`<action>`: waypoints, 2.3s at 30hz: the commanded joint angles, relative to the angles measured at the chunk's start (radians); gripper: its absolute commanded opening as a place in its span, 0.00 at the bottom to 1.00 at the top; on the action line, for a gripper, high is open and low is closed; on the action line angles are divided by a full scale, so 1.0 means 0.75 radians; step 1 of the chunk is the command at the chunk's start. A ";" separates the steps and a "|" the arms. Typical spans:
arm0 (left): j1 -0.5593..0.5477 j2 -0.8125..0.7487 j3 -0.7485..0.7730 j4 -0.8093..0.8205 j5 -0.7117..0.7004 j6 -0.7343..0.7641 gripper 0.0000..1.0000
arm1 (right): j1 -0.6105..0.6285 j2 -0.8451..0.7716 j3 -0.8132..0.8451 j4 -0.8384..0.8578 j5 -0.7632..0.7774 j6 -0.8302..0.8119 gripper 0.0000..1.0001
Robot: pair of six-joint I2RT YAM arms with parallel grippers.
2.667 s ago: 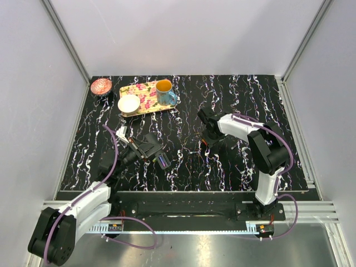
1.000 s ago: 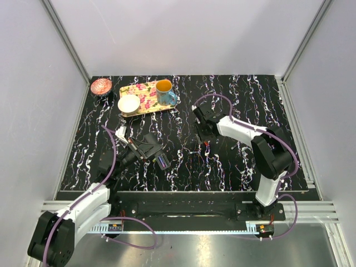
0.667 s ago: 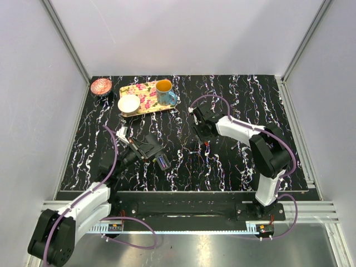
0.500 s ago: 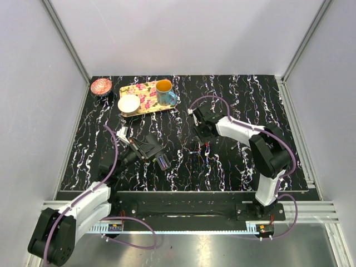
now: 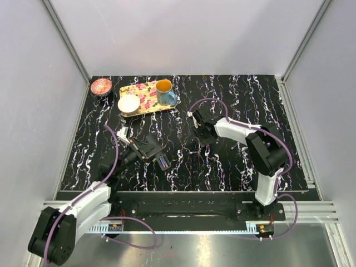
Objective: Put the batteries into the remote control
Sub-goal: Pick up the battery from the center of the board.
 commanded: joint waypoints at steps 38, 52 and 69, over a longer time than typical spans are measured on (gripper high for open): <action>0.002 0.016 0.005 0.057 0.012 0.028 0.00 | -0.024 -0.019 -0.034 -0.053 -0.003 0.173 0.00; 0.004 0.161 0.127 0.147 -0.047 0.038 0.00 | 0.096 -0.321 0.244 -0.553 -0.074 0.431 0.00; -0.132 0.611 0.252 0.667 -0.157 -0.062 0.00 | 0.346 -0.567 0.649 -1.125 -0.432 0.547 0.00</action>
